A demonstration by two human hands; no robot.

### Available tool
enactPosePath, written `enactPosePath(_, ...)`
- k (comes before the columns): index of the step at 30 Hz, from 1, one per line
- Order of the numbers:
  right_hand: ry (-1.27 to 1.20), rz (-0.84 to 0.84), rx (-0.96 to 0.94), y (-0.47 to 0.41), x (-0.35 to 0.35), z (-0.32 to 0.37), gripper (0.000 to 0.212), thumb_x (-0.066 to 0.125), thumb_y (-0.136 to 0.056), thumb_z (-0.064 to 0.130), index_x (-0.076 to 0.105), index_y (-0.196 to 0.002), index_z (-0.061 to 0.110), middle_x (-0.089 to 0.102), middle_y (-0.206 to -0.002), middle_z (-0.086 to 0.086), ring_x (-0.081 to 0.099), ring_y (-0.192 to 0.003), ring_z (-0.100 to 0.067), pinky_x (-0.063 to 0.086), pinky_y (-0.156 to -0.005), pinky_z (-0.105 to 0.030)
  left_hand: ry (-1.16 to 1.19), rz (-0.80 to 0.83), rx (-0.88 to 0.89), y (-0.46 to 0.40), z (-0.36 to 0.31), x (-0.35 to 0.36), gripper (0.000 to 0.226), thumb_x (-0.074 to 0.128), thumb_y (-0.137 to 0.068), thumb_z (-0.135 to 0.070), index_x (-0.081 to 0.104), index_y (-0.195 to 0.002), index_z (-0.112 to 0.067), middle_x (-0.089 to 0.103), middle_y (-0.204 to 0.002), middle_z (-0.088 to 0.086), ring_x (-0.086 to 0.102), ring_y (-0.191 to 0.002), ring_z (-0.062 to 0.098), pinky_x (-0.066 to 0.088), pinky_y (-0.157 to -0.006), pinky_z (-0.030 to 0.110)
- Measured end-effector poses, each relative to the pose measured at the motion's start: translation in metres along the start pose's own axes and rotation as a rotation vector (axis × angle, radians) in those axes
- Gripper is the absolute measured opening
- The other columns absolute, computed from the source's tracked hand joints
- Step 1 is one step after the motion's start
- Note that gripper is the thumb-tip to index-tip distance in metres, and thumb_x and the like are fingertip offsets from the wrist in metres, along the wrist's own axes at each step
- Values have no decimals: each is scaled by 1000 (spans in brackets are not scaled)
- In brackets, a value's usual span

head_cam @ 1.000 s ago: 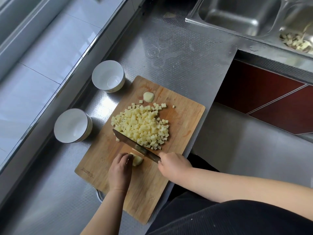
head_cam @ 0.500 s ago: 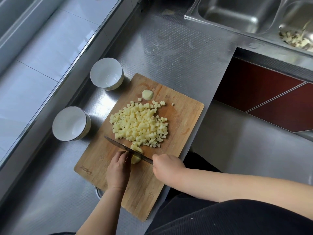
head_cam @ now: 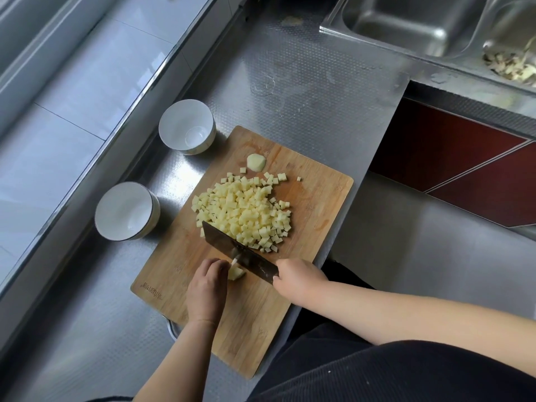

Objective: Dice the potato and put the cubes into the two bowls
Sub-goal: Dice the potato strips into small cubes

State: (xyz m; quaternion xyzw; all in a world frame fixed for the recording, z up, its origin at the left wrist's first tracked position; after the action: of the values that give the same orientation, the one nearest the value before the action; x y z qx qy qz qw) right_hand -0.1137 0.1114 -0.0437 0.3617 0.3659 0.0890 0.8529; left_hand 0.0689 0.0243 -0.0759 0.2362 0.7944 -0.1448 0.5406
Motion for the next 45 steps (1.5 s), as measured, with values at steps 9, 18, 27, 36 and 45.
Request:
enactPosePath(9,37,-59,-104,13,-2,13,20,41,-101,26,56,-105,12,59,-91,-8,57,-84,-30,41,-63,-32,-9,-32,31,10,12,-4,20,77,-76,-2,70,-94,-4,66,-92,9,64,-72,23,52,-53,29)
enactPosePath(18,149,-68,-129,16,2,23,20,42,-101,19,55,-110,7,64,-105,-14,61,-95,-33,37,-63,-31,-16,64,12,12,15,1,25,77,-77,-3,67,-99,-9,67,-90,6,65,-75,23,54,-54,32)
enactPosePath(27,218,-27,-74,11,12,24,16,46,-98,9,56,-110,5,65,-102,-14,63,-93,-32,40,-62,-31,-20,74,-5,9,20,5,25,75,-78,-1,70,-102,-8,69,-92,7,66,-75,27,57,-57,38)
enactPosePath(36,260,15,-67,4,25,26,16,47,-97,6,54,-112,4,63,-103,-14,61,-91,-32,27,-46,-25,-18,59,-27,13,23,9,24,76,-76,1,69,-98,-7,67,-86,6,64,-69,26,53,-50,36)
enactPosePath(45,122,-78,-96,-7,5,7,20,42,-100,23,57,-107,11,62,-98,-10,60,-88,-31,35,-58,-30,11,44,-251,18,16,10,22,63,-90,-26,61,-107,-11,61,-96,3,58,-82,18,50,-66,33)
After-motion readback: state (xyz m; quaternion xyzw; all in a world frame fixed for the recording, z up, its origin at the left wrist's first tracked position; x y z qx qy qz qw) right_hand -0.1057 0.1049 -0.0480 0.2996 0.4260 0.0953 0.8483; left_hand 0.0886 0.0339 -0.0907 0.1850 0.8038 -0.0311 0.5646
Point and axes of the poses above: each hand's wrist, its own y-axis away from the middle knuckle, its own x-axis out of the palm, z = x × y, the point moved 3 cm from there along -y, towards the middle knuckle
